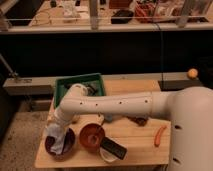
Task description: Place towel in purple bowl
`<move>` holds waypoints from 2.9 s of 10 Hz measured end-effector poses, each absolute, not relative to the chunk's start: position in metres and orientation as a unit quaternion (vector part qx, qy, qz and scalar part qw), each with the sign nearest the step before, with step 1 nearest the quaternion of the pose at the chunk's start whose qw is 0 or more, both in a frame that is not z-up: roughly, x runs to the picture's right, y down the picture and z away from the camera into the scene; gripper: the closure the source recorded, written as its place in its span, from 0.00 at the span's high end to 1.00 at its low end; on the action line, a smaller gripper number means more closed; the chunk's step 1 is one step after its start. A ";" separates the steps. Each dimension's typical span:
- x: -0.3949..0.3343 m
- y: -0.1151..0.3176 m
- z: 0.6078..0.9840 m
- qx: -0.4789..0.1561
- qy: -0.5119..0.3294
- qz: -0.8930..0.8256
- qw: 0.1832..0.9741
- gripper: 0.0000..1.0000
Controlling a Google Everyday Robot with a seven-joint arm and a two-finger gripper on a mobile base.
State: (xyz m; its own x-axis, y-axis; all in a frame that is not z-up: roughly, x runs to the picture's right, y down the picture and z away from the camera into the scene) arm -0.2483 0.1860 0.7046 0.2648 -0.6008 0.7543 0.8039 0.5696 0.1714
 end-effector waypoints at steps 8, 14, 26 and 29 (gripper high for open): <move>-0.242 0.183 0.700 -0.123 -0.406 -0.459 0.781 0.80; -0.243 0.183 0.699 -0.123 -0.406 -0.459 0.780 0.80; -0.243 0.183 0.699 -0.123 -0.406 -0.459 0.781 0.80; -0.243 0.183 0.699 -0.123 -0.406 -0.459 0.781 0.80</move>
State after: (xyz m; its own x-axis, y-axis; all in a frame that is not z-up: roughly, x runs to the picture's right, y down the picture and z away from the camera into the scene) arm -0.2433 0.1825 0.6995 0.2487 -0.6169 0.7467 0.8163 0.5485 0.1813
